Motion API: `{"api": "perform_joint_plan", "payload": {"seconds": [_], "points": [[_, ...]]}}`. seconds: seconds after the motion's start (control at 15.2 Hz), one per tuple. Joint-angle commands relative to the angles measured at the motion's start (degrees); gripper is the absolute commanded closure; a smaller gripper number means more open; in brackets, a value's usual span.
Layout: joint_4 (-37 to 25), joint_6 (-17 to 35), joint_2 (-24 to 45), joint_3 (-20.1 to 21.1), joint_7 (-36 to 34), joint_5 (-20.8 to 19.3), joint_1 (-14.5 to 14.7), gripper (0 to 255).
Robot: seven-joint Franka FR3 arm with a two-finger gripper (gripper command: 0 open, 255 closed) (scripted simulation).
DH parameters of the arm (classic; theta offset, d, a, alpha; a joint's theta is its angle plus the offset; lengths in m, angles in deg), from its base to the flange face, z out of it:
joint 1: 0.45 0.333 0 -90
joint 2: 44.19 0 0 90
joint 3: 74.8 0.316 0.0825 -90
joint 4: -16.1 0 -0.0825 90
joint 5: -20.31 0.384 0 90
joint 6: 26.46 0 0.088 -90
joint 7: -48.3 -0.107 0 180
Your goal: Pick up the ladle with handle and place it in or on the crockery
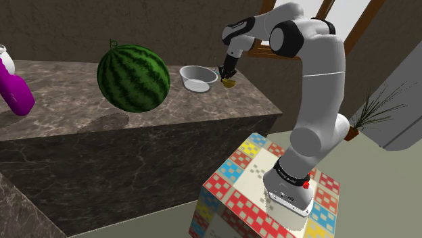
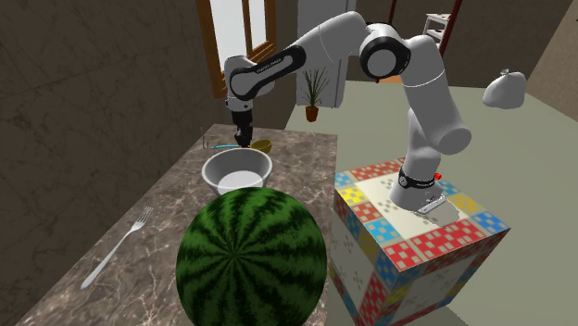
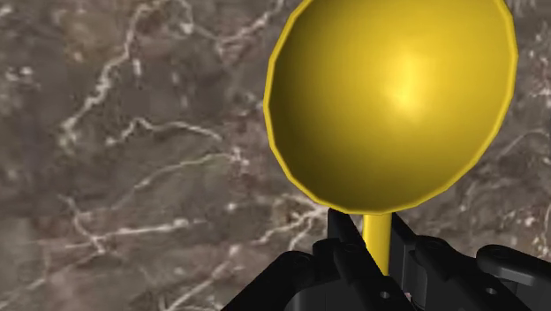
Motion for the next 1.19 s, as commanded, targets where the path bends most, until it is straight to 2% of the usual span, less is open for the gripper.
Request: {"api": "perform_joint_plan", "payload": {"seconds": [0.0,1.12], "points": [[0.0,0.0,0.0,0.0,0.0,0.0,0.0,255],[-7.0,-10.6,-4.0,-0.9,-2.8,-2.1,0.0,255]]}}
